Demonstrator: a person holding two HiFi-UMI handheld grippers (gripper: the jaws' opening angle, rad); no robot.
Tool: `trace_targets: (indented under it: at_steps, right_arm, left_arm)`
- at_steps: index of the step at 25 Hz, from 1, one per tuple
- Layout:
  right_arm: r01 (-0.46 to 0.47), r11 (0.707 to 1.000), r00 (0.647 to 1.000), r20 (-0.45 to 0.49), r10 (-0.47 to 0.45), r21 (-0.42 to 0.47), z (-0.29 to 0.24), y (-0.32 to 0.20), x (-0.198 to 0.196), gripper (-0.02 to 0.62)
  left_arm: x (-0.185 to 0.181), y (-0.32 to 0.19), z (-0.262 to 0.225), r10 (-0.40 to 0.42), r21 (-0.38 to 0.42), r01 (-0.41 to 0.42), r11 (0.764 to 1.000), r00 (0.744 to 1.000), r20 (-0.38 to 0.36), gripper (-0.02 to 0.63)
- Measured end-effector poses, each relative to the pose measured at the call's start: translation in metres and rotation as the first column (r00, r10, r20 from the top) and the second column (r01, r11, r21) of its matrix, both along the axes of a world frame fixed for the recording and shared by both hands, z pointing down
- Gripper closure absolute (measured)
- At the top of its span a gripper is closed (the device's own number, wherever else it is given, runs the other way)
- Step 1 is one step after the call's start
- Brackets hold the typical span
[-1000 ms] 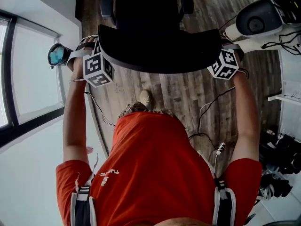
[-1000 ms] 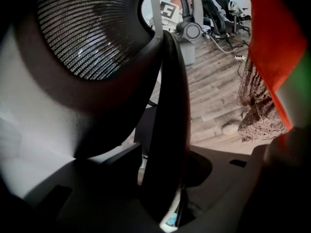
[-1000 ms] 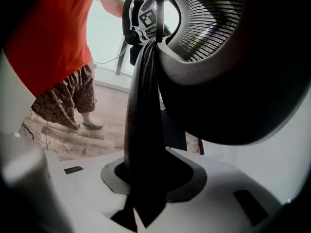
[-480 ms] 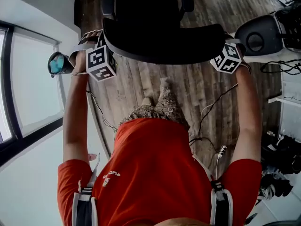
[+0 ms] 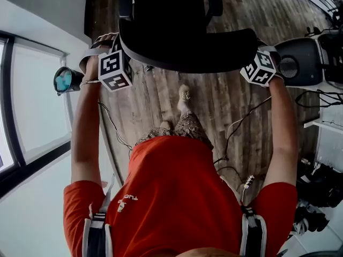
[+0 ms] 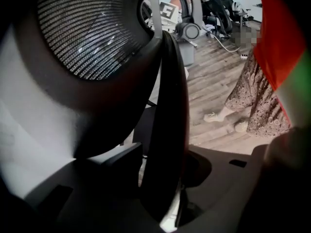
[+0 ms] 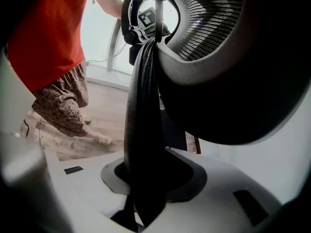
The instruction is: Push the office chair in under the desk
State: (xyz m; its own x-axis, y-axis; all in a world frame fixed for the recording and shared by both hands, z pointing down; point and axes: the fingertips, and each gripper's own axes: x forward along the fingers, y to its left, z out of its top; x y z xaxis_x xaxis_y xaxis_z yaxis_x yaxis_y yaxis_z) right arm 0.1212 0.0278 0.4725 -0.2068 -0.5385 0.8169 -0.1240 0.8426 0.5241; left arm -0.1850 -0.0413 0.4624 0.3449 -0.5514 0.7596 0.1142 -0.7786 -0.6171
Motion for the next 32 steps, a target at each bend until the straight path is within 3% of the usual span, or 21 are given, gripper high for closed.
trace_targets:
  at_steps: [9, 17, 32]
  right_arm:
    - [0.031, 1.0, 1.0, -0.001, -0.031, 0.003, -0.013, -0.072, 0.036, 0.459]
    - [0.026, 0.999, 1.0, -0.011, -0.026, -0.029, 0.007, -0.138, 0.062, 0.46]
    - [0.095, 0.995, 0.995, -0.023, -0.096, -0.04, 0.012, -0.253, 0.103, 0.46]
  left_arm:
    - [0.037, -0.065, -0.011, -0.012, 0.01, 0.012, 1.0, 1.0, -0.004, 0.44]
    - [0.05, -0.139, -0.006, -0.014, 0.002, 0.014, 1.0, 1.0, 0.008, 0.437]
    - [0.087, -0.231, 0.002, -0.091, -0.015, 0.091, 0.996, 0.996, 0.017, 0.443]
